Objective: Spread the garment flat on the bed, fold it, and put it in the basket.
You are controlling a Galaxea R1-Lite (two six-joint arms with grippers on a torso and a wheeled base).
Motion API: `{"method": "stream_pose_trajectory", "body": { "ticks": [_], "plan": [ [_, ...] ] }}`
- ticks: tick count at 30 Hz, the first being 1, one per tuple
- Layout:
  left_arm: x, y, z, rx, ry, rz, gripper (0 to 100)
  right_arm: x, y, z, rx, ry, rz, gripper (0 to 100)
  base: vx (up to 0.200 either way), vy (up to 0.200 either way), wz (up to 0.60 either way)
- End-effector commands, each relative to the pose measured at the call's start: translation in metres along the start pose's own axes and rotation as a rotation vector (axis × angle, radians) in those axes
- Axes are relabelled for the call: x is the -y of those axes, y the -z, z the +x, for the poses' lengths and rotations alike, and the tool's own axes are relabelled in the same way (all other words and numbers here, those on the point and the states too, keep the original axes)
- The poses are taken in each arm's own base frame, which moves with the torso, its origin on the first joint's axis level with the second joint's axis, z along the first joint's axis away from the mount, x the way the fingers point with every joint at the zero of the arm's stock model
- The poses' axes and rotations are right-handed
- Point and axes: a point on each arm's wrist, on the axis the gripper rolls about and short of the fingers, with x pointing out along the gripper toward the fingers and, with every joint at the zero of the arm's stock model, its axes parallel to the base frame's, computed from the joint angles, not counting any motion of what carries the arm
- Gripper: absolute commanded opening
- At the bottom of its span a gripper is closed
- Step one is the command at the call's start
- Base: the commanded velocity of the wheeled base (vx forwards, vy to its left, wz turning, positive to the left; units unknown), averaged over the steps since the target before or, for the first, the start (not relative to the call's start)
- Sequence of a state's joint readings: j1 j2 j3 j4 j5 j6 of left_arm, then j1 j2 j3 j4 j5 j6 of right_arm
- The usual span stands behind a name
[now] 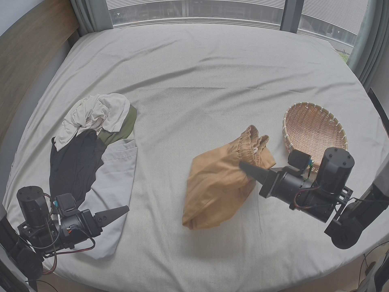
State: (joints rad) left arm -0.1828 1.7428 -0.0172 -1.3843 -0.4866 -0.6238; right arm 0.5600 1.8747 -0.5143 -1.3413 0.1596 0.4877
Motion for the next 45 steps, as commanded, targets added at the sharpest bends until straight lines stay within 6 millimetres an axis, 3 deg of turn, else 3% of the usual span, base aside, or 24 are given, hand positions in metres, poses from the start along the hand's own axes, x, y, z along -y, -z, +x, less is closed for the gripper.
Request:
{"method": "stream_pose_trajectory", "body": {
  "ticks": [1,4,5,17,22,33,38,42,43,45],
  "plan": [
    [-0.001,0.004,-0.002,-0.014,-0.009,-0.009,100,0.0,-0.028,-0.002,0.084,0.008,-0.02,0,0.0,0.0,0.0],
    [-0.001,0.004,-0.001,-0.015,-0.008,-0.009,100,0.008,-0.043,-0.004,0.106,0.052,-0.056,0,0.0,0.0,0.0],
    [-0.001,0.004,-0.002,-0.015,-0.008,-0.009,100,0.013,-0.057,-0.008,0.138,0.08,-0.088,0,0.0,0.0,0.0],
    [-0.001,0.005,-0.001,-0.021,-0.005,-0.009,100,0.025,-0.117,-0.011,0.311,0.158,-0.156,0,0.0,0.0,0.0],
    [-0.002,0.006,0.0,-0.028,-0.007,-0.012,100,0.05,-0.14,-0.023,0.389,0.281,-0.232,0,0.0,0.0,0.0],
    [-0.001,0.007,0.001,-0.034,-0.005,-0.014,100,0.098,-0.158,-0.057,0.442,0.501,-0.288,0,0.0,0.0,0.0],
    [-0.001,0.006,0.001,-0.031,-0.002,-0.011,100,0.134,-0.15,-0.064,0.407,0.601,-0.269,0,0.0,0.0,0.0],
    [0.0,0.006,0.0,-0.029,0.0,-0.008,100,0.153,-0.128,-0.067,0.331,0.65,-0.232,0,0.0,0.0,0.0],
    [0.0,0.006,0.0,-0.028,0.001,-0.009,100,0.16,-0.122,-0.066,0.312,0.66,-0.222,100,0.0,0.0,0.0],
    [0.0,0.006,0.0,-0.028,0.001,-0.007,100,0.166,-0.117,-0.065,0.298,0.666,-0.213,100,0.0,0.0,0.0]
  ]
}}
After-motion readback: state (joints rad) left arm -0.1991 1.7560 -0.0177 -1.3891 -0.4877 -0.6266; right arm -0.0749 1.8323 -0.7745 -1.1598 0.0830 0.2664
